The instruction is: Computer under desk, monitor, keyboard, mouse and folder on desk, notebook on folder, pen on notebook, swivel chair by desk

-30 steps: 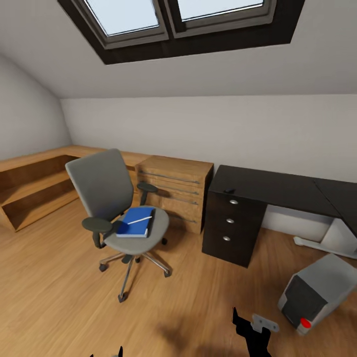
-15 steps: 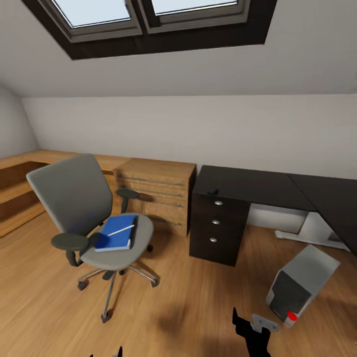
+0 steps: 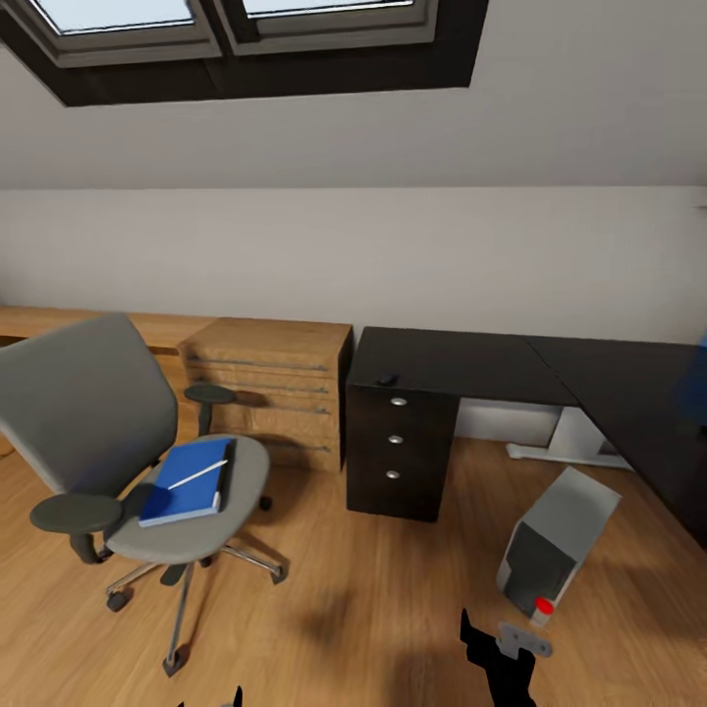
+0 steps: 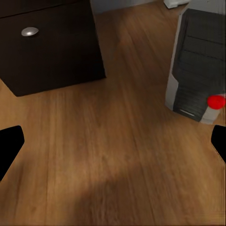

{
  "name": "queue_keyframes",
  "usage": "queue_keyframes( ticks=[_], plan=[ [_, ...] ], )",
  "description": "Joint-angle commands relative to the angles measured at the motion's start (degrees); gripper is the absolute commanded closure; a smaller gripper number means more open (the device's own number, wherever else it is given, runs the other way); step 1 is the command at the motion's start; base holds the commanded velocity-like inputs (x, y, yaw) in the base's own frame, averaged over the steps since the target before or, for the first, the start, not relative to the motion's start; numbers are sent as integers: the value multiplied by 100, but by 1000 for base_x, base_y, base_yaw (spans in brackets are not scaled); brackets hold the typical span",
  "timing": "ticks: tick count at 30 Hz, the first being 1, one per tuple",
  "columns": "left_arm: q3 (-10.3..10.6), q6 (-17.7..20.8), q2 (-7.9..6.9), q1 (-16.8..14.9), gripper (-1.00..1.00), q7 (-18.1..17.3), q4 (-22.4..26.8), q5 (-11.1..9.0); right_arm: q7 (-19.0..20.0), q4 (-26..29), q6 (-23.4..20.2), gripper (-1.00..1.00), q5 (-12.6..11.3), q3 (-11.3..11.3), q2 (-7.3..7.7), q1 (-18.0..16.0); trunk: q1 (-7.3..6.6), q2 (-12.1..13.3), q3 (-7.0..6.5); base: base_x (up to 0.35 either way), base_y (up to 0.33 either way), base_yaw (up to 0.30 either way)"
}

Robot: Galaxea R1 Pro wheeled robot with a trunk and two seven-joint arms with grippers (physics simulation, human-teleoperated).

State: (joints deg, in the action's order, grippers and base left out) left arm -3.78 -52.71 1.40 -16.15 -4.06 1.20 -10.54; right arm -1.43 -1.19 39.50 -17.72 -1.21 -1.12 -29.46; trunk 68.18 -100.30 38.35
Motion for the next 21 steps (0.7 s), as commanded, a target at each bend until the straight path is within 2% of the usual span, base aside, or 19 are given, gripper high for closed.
queue_keyframes(
  ticks=[1,13,21],
  plan=[
    [-35,-12,1,-2,-100,-43,-1,-19,-15,-13,22,-100,14,-11,-2,-8,0,-3,6,9,3,-258],
    [-30,-4,0,-2,-100,-43,-1,-18,-15,-10,22,-100,14,-11,0,-8,0,-3,6,3,1,-259],
    [-33,177,0,-2,-100,-43,1,-18,-15,-9,22,-100,18,-11,-2,-8,0,-3,6,0,0,-252]
  ],
)
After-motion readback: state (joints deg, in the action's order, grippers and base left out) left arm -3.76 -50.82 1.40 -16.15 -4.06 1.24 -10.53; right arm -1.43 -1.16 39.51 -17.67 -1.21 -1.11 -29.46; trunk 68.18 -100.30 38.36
